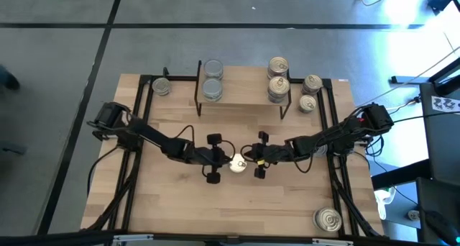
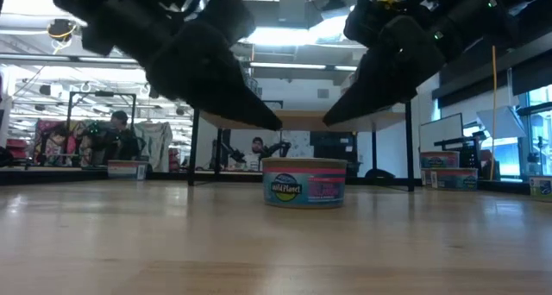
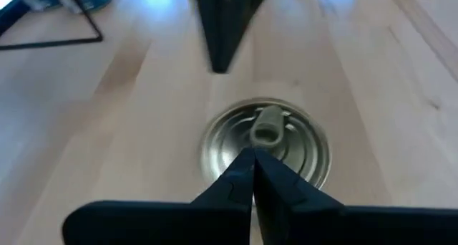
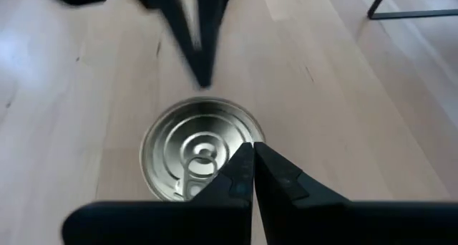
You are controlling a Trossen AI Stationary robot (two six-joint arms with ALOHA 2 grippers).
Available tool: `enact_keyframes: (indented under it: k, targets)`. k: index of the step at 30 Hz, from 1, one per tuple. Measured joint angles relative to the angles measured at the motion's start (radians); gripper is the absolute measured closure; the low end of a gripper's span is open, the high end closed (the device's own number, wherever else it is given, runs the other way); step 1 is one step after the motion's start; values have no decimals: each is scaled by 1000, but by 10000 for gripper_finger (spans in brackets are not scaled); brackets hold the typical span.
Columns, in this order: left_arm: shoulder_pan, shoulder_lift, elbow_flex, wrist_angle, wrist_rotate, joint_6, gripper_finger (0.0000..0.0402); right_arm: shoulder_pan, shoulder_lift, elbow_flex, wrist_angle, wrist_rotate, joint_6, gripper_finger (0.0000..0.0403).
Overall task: Stack canned seafood by type on shelf
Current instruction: Put the blue pink tuna can on the shelf aligned with the other blue pink tuna can
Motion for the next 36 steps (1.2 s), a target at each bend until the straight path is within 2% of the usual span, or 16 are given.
enact_keyframes:
  k: [4,11,16,19,24,31,36]
  targets:
    - [-1,-58,0,-84,-9,-39,361,0,7,0,44,-9,-23,388]
    - [-13,-69,0,-114,-10,-25,243,7,82,0,132,-97,-42,388]
    - [-16,-69,1,-127,-10,12,191,40,171,0,254,-46,-50,388]
    - [-16,-69,1,-132,-10,15,180,57,202,0,290,-38,-55,388]
    - [-16,-69,1,-132,-10,14,178,81,205,-23,286,63,-52,388]
    - [-14,-70,1,-131,-12,6,178,85,149,-107,343,67,-36,388]
    - [-14,-70,1,-130,-12,2,178,84,136,-184,500,64,-17,388]
